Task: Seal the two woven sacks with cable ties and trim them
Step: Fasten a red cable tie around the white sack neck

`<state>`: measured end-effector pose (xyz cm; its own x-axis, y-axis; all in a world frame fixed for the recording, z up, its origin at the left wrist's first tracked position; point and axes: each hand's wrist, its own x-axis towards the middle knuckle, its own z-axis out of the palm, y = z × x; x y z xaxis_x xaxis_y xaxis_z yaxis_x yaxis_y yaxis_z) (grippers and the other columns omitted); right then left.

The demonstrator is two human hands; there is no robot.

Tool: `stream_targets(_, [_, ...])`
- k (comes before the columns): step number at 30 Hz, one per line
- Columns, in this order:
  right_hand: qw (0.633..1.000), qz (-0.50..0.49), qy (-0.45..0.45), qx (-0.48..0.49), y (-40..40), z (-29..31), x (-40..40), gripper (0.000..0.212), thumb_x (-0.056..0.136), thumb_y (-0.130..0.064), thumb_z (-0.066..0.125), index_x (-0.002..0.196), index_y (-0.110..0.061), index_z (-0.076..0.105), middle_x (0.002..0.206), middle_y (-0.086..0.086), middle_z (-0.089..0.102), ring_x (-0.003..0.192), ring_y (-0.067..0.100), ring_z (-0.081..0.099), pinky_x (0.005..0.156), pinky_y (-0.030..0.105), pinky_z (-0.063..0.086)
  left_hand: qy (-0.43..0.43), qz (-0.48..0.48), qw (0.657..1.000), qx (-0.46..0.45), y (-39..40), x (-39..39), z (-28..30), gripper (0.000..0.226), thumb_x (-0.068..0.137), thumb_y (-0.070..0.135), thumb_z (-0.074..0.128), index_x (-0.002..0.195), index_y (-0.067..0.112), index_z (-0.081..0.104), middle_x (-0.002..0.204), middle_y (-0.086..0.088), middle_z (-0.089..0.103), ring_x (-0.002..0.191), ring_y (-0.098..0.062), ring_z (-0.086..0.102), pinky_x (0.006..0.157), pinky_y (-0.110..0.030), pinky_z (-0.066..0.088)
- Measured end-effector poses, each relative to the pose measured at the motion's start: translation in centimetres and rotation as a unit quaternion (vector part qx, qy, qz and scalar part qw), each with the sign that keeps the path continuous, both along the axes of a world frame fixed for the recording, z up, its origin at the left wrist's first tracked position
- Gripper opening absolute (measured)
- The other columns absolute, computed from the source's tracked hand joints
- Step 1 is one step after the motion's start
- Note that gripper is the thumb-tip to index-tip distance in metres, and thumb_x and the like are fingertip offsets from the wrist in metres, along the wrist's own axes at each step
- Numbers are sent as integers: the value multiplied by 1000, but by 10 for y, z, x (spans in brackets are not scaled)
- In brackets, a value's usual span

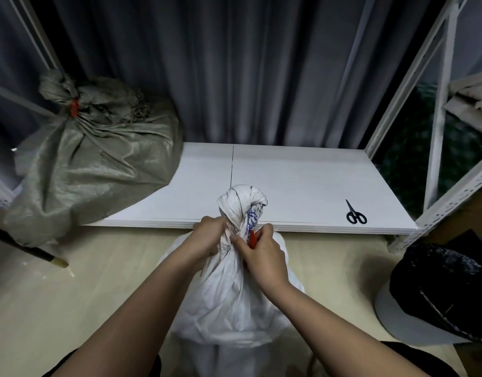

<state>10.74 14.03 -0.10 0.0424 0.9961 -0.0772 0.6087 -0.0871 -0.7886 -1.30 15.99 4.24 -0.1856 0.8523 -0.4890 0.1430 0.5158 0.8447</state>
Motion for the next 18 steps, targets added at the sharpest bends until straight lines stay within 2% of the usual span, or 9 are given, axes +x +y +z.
stream_targets(1, [1000,-5,-15,5,1,0,0,49,83,-57,59,90,-16,33,75,-7,50,79,26,57,66,34,38,-45,30,998,11,-1,1,-3,8,59,20,41,57,13,37,59,-7,33,46,-18,25,46,-25,19])
stream_targets(4, [998,-8,-49,24,5,0,-3,48,83,-57,59,92,-17,34,82,-8,53,88,28,60,65,33,36,-165,158,972,46,-5,5,-17,33,80,-4,45,52,11,38,35,1,33,34,-10,27,36,-13,22])
stream_targets(5, [998,-10,-52,25,6,0,-3,47,83,-57,59,92,-17,35,83,-9,53,90,28,61,66,32,35,-187,180,964,55,-5,4,-21,36,83,-10,44,53,9,40,34,2,35,33,-8,31,34,-11,27])
stream_targets(7, [998,-18,-52,24,9,-1,-4,46,83,-56,60,92,-17,36,84,-9,53,92,28,61,67,32,36,-213,197,955,57,-6,2,-25,32,87,-12,46,60,6,49,46,0,48,43,-7,44,37,-13,43])
stream_targets(9, [998,-28,-52,23,12,-2,-4,46,83,-56,60,93,-17,38,87,-6,58,93,28,61,69,33,38,-227,202,952,43,-4,-4,-25,23,88,-10,50,69,4,54,59,-4,58,51,-9,58,45,-18,54])
stream_targets(10, [998,-32,-53,23,13,-2,-4,47,82,-56,61,93,-16,38,90,-5,60,93,28,61,70,33,39,-227,199,953,38,-3,-7,-24,21,87,-9,53,71,4,55,58,-4,61,48,-9,63,47,-20,56])
stream_targets(12, [998,-34,-55,23,14,-3,-4,47,82,-56,61,94,-17,39,90,-5,60,93,28,61,69,33,39,-217,192,957,27,-3,-12,-24,17,86,-7,57,73,3,55,56,-6,63,43,-7,64,48,-21,57])
stream_targets(15, [997,-31,-59,24,15,-5,-3,47,82,-57,61,93,-18,38,88,-7,58,92,27,62,69,32,39,-199,169,965,-6,-4,-16,-25,11,87,4,62,79,3,57,69,-9,60,42,-7,65,46,-21,56])
stream_targets(18, [997,-30,-69,30,15,-6,-3,47,82,-57,61,92,-18,38,91,-4,63,91,27,62,68,32,39,-174,122,976,-43,-7,-18,-27,15,90,16,62,75,12,58,68,0,59,42,-3,63,56,-24,55])
